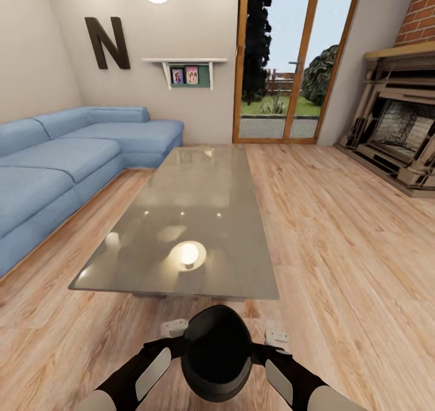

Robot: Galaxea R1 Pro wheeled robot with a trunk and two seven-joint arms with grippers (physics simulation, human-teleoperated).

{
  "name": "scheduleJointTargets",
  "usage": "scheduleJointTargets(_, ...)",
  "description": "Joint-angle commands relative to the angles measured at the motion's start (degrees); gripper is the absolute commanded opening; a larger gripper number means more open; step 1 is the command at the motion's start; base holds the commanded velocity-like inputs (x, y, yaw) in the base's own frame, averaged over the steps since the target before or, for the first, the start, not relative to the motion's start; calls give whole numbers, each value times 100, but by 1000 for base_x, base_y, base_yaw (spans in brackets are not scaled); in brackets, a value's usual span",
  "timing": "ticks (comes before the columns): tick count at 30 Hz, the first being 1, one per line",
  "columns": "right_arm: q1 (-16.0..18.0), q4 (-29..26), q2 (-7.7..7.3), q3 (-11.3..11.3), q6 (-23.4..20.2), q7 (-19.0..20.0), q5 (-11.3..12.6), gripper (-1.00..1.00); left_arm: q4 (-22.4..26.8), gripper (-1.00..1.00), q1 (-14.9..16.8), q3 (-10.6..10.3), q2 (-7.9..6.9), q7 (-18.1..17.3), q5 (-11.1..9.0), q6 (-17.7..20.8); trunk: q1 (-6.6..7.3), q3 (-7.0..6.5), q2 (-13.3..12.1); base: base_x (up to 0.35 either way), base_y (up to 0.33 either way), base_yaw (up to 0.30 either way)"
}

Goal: Place each of the two pumpkins and all three candles from the living room inside a cabinet in the living room (use any cabinet), then make sure every cabinet is closed, and position the cauldron so it is next to a table in the living room.

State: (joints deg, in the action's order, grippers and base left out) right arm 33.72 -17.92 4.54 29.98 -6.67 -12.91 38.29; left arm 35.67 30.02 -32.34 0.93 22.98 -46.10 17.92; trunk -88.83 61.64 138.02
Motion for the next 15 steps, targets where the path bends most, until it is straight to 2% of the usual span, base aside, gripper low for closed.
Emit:
scheduleJointTargets(1,3,-10,-6,43,-27,-53,21,100,10,100,4,-27,-5,49,-48,9,23,-13,-39,0,0,0)
scheduleJointTargets(15,3,-15,-6,43,-27,-53,21,100,10,100,4,-27,-5,49,-48,33,331,-265,-601,0,0,0)
